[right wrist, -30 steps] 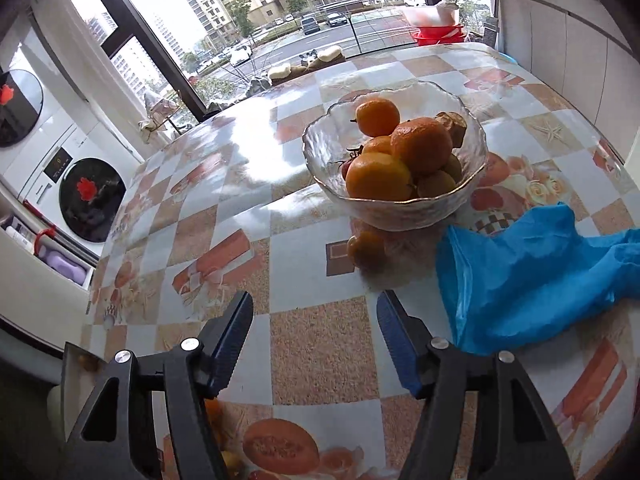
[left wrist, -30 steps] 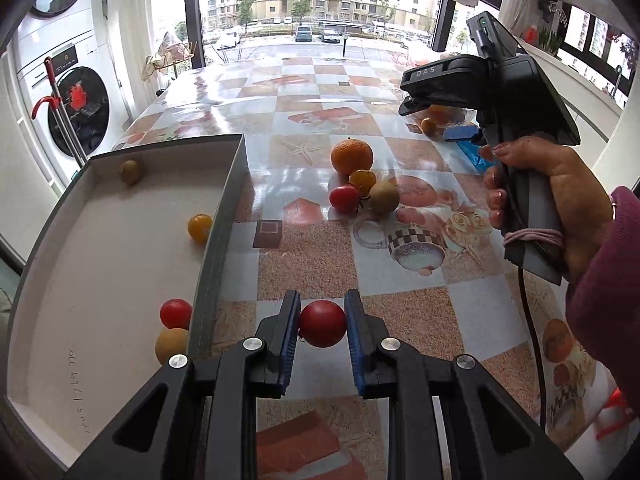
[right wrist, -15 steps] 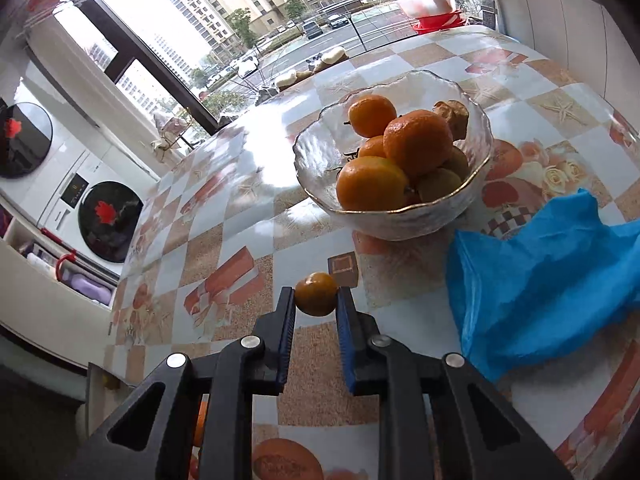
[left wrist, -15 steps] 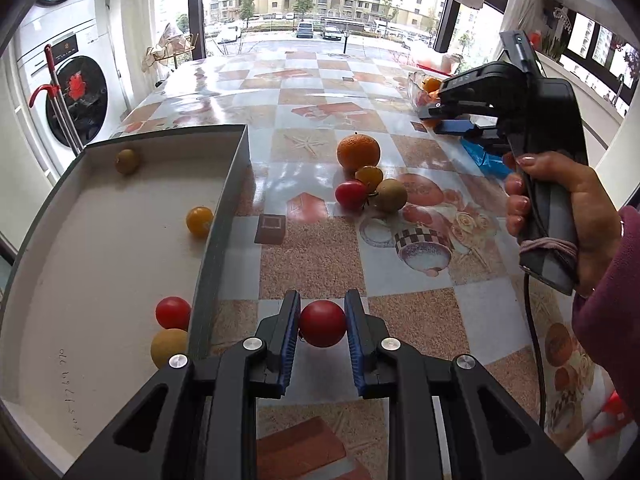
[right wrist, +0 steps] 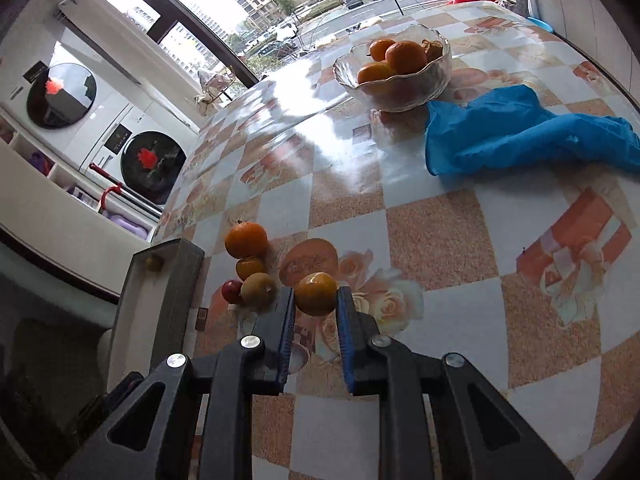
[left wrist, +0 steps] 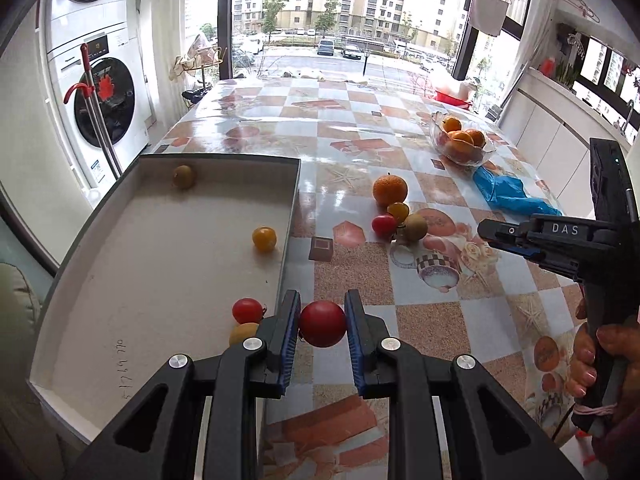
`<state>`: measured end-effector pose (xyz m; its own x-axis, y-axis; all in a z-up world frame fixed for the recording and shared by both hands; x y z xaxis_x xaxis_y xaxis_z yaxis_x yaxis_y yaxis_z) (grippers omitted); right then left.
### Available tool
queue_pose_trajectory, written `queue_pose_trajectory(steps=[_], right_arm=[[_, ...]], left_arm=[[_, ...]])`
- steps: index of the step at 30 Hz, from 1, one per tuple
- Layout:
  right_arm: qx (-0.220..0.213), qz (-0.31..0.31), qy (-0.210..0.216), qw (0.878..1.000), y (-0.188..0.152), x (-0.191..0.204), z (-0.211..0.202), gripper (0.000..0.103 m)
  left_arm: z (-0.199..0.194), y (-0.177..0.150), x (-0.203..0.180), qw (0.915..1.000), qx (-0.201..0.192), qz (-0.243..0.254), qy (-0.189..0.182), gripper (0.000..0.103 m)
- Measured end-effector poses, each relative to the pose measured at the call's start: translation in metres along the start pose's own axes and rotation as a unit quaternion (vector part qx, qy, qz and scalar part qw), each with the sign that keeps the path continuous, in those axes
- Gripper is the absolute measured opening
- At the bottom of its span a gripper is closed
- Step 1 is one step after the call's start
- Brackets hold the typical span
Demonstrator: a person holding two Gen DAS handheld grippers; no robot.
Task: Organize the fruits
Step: 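Carry both tomatoes over the gray tray and open both tools to drop them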
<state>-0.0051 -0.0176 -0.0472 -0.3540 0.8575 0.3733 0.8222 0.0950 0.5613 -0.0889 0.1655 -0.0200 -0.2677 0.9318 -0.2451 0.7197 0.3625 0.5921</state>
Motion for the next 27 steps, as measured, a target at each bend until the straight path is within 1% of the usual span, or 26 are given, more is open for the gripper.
queue_pose_trajectory(steps=[1,2,3,6,7,8,9,10,16,21,23,27], right_arm=[[0.004,-0.009,0.000,1.000,-0.004,0.008,0.000,0.022],[0.010,-0.029,0.003,1.000,-0.011,0.024,0.000,0.022],[0.010,-0.029,0.003,1.000,-0.011,0.024,0.000,0.022],[0.015,-0.065,0.005,0.998,-0.019,0.052,-0.002,0.022],[0.015,-0.077,0.007,0.997,-0.021,0.063,-0.003,0.022],[0.018,-0.097,0.014,0.995,-0.023,0.083,-0.003,0.022],[0.018,-0.097,0.014,0.995,-0.023,0.083,-0.003,0.022],[0.020,-0.105,0.018,0.994,-0.023,0.092,-0.001,0.022],[0.031,-0.149,0.049,0.987,-0.030,0.157,0.014,0.022],[0.044,-0.175,0.076,0.981,-0.035,0.201,0.032,0.022],[0.055,-0.194,0.084,0.976,-0.039,0.220,0.041,0.022],[0.065,-0.206,0.090,0.972,-0.042,0.235,0.050,0.022]], left_arm=[[-0.002,0.001,0.004,1.0000,-0.003,-0.002,0.004,0.024],[-0.004,0.002,0.009,1.0000,-0.005,-0.003,0.007,0.024],[-0.006,0.003,0.013,0.9999,-0.007,-0.005,0.011,0.024],[-0.011,0.002,0.027,0.9996,-0.014,-0.012,0.020,0.024],[-0.013,0.003,0.032,0.9995,-0.015,-0.014,0.023,0.024],[-0.013,0.003,0.036,0.9994,-0.018,-0.016,0.026,0.024],[-0.015,0.004,0.041,0.9992,-0.021,-0.017,0.030,0.024],[-0.018,0.005,0.047,0.9989,-0.024,-0.020,0.033,0.024],[-0.028,0.016,0.090,0.9966,-0.041,-0.040,0.059,0.024],[-0.022,0.019,0.120,0.9941,-0.039,-0.058,0.084,0.024],[-0.016,0.018,0.130,0.9931,-0.033,-0.069,0.089,0.024],[-0.003,0.011,0.139,0.9919,-0.019,-0.078,0.098,0.024]])
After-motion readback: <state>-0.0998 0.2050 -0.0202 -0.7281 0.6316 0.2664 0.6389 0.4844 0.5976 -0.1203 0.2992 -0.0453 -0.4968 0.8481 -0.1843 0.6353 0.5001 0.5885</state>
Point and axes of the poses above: each gripper's, at about its wrist camera, not at the fingertips, and z roughly the way its jaws point, x to its left, y to its top, the point moved 10 cm from there along z, roughly the way its jaws point, and after that the axes turned 14 degrees about -z, right-handed, at the moved point
